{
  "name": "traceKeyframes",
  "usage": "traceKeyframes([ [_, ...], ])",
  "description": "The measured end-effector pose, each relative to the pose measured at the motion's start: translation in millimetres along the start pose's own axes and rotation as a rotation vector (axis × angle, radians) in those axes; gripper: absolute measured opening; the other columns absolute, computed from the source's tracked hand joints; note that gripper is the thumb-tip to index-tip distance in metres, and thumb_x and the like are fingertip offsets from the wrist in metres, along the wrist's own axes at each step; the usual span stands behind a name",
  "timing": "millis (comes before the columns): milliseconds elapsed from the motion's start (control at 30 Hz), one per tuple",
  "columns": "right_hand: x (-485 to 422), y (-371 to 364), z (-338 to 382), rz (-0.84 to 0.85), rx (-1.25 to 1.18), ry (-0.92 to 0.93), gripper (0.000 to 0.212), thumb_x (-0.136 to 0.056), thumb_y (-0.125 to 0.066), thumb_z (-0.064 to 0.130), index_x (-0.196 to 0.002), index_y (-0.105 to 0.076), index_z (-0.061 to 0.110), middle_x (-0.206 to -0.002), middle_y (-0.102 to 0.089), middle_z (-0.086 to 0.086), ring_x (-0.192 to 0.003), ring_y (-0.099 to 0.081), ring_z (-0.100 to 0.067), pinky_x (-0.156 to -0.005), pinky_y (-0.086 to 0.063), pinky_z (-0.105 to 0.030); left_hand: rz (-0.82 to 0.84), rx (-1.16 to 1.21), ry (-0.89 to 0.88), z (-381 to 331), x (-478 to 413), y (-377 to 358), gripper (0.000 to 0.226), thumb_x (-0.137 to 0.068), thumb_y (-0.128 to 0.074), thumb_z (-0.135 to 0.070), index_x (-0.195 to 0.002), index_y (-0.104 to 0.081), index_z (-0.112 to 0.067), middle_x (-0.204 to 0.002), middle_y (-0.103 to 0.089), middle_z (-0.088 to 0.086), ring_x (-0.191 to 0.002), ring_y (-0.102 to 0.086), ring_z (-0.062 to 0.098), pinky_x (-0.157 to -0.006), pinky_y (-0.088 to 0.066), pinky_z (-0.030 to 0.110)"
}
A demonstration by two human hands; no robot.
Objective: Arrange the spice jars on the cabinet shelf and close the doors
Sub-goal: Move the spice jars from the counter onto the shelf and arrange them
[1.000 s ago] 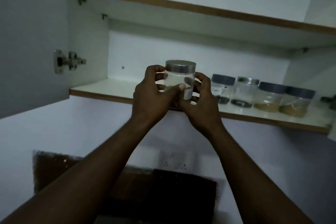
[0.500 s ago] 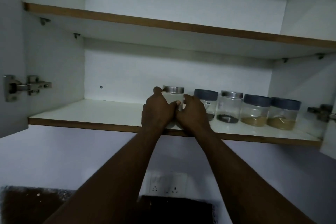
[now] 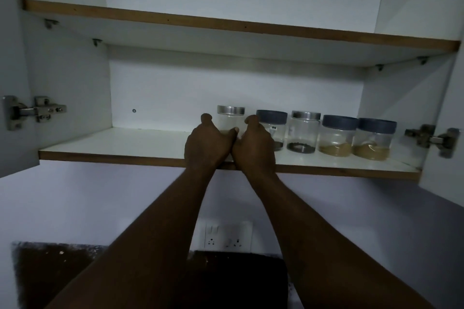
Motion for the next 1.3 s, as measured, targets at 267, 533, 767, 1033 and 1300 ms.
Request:
traceKeyframes([
  [267,131.8,20.2,-23.5,0.033,-0.291,0.152,0.016,-0.087,-0.065,0.023,-0.099,-0.059,0.031,-0.086,-0.068,0.016,-0.075,-0.064,-0.002,-0.062,-0.053,-0.027,-0.047,0.351,-0.226,23.6,137.3,7.3,0.016,-0.089,-0.067,-0.04,-0.103,-0.061,-0.035,-0.097,-0.069,-0.017,-0.086,-0.069,0.001,-0.073,-0.059,0.032],
  [533,336.0,-41.6,-134.3,0.579,-0.145,-0.045,0.018,-0.08,-0.068,0.019,-0.096,-0.066,0.026,-0.091,-0.071,0.006,-0.08,-0.065,-0.01,-0.066,-0.047,-0.024,0.483,0.061,-0.024,162.4,311.9,-69.8,0.028,-0.085,-0.059,-0.052,-0.098,-0.064,-0.027,-0.089,-0.072,-0.008,-0.079,-0.068,0.011,-0.069,-0.054,0.035],
  [767,457.3,-71.9,-186.2,0.904,0.016,-0.234,0.025,-0.085,-0.068,0.038,-0.107,-0.06,0.03,-0.105,-0.067,0.004,-0.092,-0.063,-0.012,-0.078,-0.052,-0.03,0.755,-0.1,0.218,250.9,419.5,-110.0,0.015,-0.091,-0.062,-0.045,-0.095,-0.064,-0.031,-0.094,-0.07,-0.006,-0.088,-0.068,0.018,-0.06,-0.042,0.025],
  [1033,539.4,-95.2,-211.9,1.165,0.073,-0.481,0.064,-0.088,-0.072,0.044,-0.142,-0.043,0.024,-0.125,-0.069,-0.007,-0.113,-0.067,-0.031,-0.095,-0.054,-0.045,1.098,-0.646,0.059,315.6,484.8,-136.2,0.096,-0.079,-0.074,-0.05,-0.157,-0.02,-0.033,-0.163,-0.019,0.008,-0.15,-0.005,0.045,-0.113,-0.019,0.07],
  [1300,570.4,-110.6,-227.4,1.277,0.041,-0.563,0.094,-0.082,-0.082,0.03,-0.156,-0.024,0.023,-0.141,-0.061,-0.011,-0.126,-0.06,-0.033,-0.104,-0.049,-0.042,1.037,-0.727,-0.079,323.0,490.7,-161.7,0.082,-0.081,-0.068,-0.05,-0.151,-0.03,-0.031,-0.152,-0.035,0.016,-0.141,-0.021,0.042,-0.111,-0.022,0.067],
])
Point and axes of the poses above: each hand's wrist, its own x-axis away from the middle knuckle, its own y-axis out of the back of the hand, z = x × y, the point moved 7 cm from there along -x, towards the middle knuckle
